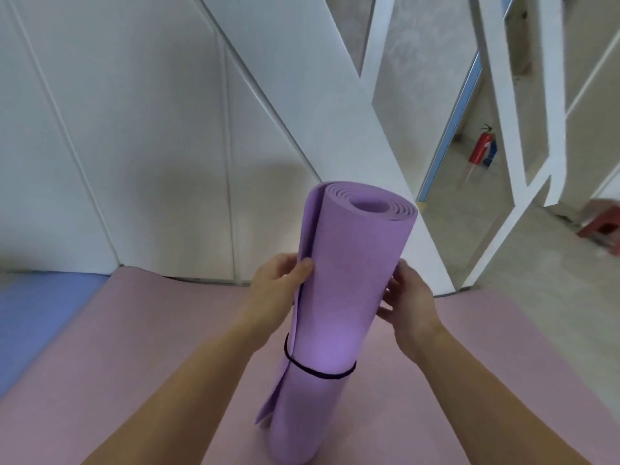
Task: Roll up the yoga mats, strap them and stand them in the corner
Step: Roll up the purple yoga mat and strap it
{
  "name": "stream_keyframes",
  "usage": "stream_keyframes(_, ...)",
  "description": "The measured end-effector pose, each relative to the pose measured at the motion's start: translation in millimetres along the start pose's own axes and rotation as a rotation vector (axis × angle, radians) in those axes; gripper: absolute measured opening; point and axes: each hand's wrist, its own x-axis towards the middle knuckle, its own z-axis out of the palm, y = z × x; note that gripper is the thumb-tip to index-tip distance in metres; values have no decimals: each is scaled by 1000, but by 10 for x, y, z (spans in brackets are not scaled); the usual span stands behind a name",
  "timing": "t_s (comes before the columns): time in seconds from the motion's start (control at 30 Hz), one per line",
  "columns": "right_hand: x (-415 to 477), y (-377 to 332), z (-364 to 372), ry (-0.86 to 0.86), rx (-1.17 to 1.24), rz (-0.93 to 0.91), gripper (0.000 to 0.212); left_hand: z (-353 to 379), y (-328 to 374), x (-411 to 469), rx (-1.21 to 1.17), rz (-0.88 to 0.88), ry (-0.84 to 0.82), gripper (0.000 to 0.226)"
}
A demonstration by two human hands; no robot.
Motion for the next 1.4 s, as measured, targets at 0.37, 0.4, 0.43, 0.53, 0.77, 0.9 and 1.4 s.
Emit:
stream_keyframes(0.37,-169,-1268,642,-391,-1490,-501,65,45,49,-184,448,154,213,40)
stream_keyframes(0.4,-168,-1273,684,-400,-1510,-481,65,48,74,-226,412,152,249,40)
stream_keyframes(0.43,-163,-1269,716,-398,-1518,-474,65,45,80,-255,377,144,281,39)
stream_keyframes(0.53,-176,-1256,800,-397,-1525,-473,64,-14,39,-298,351,121,289,37)
stream_keyframes(0.77,-235,-1249,933,-416,-1166,-547,51,-207,899,-185,-115,14,137,26)
stream_keyframes(0.9,-145,-1357,790,-155,-1359,-278,43,-245,1294,9,362,-202,-61,38)
stream_keyframes(1.4,-610,-2980,1744,-529,-1100,-189,17,-1097,3253,-341,404,-638,75,50)
